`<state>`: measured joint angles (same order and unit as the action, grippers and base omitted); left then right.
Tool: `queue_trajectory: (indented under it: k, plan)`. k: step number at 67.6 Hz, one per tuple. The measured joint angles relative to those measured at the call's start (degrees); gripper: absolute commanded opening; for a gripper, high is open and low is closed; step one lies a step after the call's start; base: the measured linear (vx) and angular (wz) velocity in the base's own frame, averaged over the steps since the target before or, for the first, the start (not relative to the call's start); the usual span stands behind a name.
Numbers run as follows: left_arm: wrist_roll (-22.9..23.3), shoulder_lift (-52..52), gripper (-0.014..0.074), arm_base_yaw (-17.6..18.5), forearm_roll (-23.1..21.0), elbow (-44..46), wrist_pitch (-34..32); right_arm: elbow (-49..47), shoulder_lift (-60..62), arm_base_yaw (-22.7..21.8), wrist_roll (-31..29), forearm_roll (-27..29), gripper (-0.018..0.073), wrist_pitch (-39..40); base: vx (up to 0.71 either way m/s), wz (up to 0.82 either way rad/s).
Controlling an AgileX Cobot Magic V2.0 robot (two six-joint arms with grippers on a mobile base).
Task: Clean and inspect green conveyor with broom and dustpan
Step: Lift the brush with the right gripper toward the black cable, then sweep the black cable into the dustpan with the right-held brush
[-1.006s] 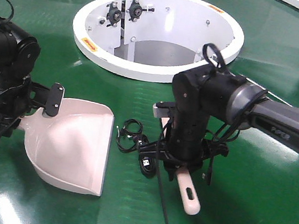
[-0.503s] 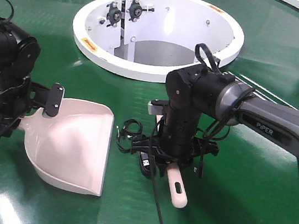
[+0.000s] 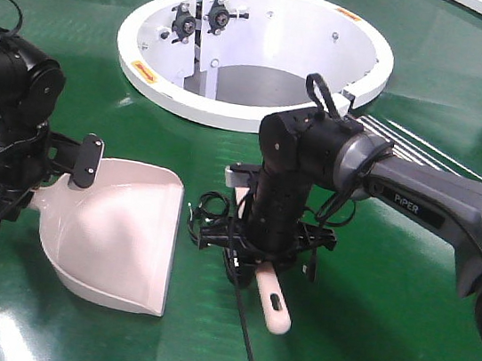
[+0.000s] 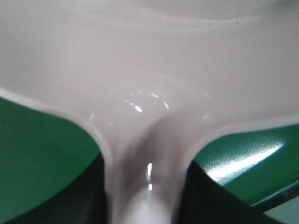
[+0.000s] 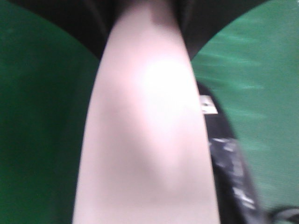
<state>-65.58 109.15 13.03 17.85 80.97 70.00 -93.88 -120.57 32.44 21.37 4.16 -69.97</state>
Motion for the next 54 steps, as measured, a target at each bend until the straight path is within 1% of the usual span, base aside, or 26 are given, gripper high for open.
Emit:
queue_trajectory:
  k: [9,14,35,47,54]
  plan:
    - [0.0,0.0,-0.0006,0.0,0.0,0.0,0.0,-2.9,-1.0,0.2,-1.5,2.8,-0.0003,-0.1,0.0,0.0]
    - [0.0,0.0,-0.0006,0.0,0.0,0.0,0.0,-4.6,-1.9,0.8,-2.1,3.4,-0.0003,-0.1,0.0,0.0]
    - [0.0,0.0,-0.0006,0.0,0.0,0.0,0.0,-12.7,-7.4,8.3,-4.3,4.2,-0.0003,-1.6,0.0,0.0]
    - [0.0,0.0,-0.0006,0.0,0.0,0.0,0.0,-18.6,-8.0,12.5,-5.6,8.6,-0.0003,-1.0,0.0,0.0]
    - [0.0,0.0,-0.0006,0.0,0.0,0.0,0.0,-21.9,-8.0,13.5,-6.3,11.7,-0.0003,-1.1,0.0,0.0]
